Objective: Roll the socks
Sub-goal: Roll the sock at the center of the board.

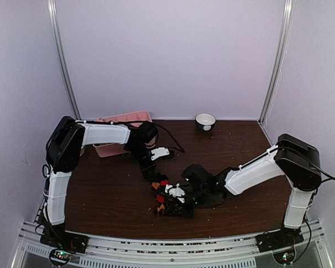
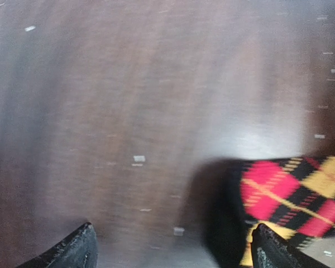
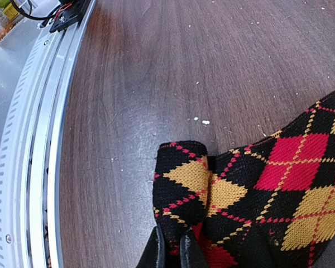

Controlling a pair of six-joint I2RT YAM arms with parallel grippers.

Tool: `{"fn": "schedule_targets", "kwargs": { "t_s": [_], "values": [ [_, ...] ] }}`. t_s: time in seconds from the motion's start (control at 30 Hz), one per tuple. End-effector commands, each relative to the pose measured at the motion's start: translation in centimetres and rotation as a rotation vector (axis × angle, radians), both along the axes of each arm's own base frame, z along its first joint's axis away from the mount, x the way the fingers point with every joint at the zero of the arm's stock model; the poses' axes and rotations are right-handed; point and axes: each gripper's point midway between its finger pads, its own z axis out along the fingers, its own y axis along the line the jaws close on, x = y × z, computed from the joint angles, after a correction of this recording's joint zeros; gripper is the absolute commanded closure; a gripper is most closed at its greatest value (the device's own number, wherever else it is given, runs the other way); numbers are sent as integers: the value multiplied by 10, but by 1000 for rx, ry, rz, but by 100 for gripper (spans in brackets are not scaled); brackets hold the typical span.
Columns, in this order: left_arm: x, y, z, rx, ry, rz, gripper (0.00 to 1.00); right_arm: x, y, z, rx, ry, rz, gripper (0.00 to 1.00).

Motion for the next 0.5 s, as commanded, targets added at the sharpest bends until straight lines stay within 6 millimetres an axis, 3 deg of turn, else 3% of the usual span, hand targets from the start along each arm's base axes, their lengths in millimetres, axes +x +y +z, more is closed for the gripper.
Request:
{"fn": "schedule_targets", "kwargs": {
  "t_s": [0.0,0.23,0.37,0.47],
  "values": [
    [34,4,-10,106,-201,53,2,-20,-28,-45,-184,147,-52,100],
    [57,-3,20,93,-348,89,2,-18,-25,-51,-189,194,-94,100],
    [53,-13,69,-1,-377,72,2,-17,-25,-55,-217,235,-110,100],
    [58,-8,113,-47,-412,119,2,-14,-26,-56,-227,260,-125,100]
  ]
}}
